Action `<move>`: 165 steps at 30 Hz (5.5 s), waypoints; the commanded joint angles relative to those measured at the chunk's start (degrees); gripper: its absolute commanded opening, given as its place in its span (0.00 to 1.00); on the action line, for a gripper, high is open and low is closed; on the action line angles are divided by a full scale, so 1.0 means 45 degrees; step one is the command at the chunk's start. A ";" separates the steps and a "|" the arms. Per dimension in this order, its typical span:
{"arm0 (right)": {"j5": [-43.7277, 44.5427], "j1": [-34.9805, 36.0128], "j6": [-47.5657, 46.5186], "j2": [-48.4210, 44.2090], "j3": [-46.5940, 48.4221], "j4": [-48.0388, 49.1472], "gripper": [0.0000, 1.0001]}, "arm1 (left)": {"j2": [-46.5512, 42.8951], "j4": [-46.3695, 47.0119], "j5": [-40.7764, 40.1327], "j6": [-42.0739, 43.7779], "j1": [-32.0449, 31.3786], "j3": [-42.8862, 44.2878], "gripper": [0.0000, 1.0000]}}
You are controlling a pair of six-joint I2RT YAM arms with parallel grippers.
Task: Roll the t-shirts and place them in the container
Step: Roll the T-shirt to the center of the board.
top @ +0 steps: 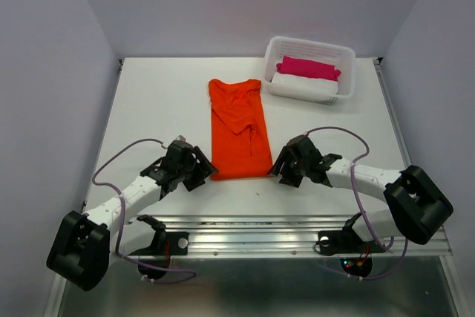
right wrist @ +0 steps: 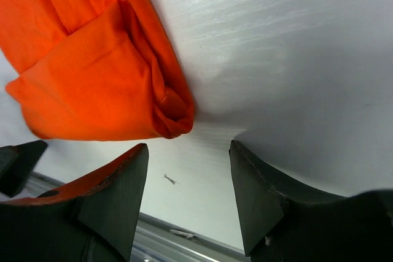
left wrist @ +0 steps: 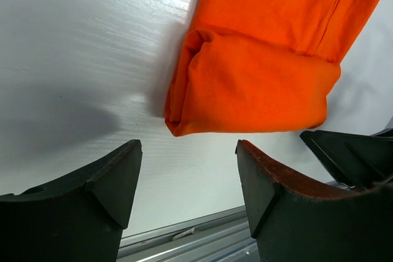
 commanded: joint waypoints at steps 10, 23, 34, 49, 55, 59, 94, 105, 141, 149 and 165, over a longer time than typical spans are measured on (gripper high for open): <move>-0.0143 -0.0343 0.3272 -0.0559 -0.2563 0.3720 0.49 | 0.0258 0.1802 0.0343 -0.1796 -0.0026 -0.1167 0.62; 0.0191 -0.0578 0.3331 0.0221 -0.2642 0.4794 0.36 | 0.0941 0.2896 0.0128 -0.2167 -0.0006 -0.1578 0.53; 0.0777 -0.0578 0.2901 0.0280 -0.2369 0.4814 0.03 | 0.1820 0.3443 0.0128 -0.1856 0.0228 -0.1364 0.13; 0.1089 -0.0578 0.2511 -0.1183 -0.2018 0.3975 0.01 | 0.1391 0.1589 0.0811 -0.1152 0.0618 0.0022 0.00; 0.1324 -0.0578 0.2198 -0.1633 -0.1549 0.3408 0.01 | 0.1566 0.1159 0.1046 -0.0801 0.0814 0.0569 0.00; 0.1500 -0.0578 0.1944 -0.1712 -0.1178 0.3174 0.01 | 0.1936 0.0827 0.1105 -0.0527 0.0931 0.1194 0.00; 0.1696 -0.1553 0.0421 0.1021 0.1908 0.3037 0.01 | 0.5764 -0.0522 0.1280 0.1817 0.2025 0.5237 0.00; 0.1676 -0.1905 0.0128 0.2836 0.3178 0.3251 0.01 | 0.7229 -0.0326 0.1300 0.2442 0.2338 0.6389 0.18; -0.2894 -0.1222 -0.3740 0.3599 0.5324 0.1786 0.21 | 0.5430 0.0980 0.1942 0.2150 0.0014 0.6058 0.59; -0.1743 -0.1222 -0.3448 0.5025 0.6672 0.1260 0.10 | 0.7382 0.1295 0.1612 0.2344 0.0131 0.7071 0.54; 0.0757 -0.1339 -0.3563 0.6651 0.7514 0.0635 0.06 | 0.8715 0.1178 0.1124 0.3144 0.0482 0.7972 0.53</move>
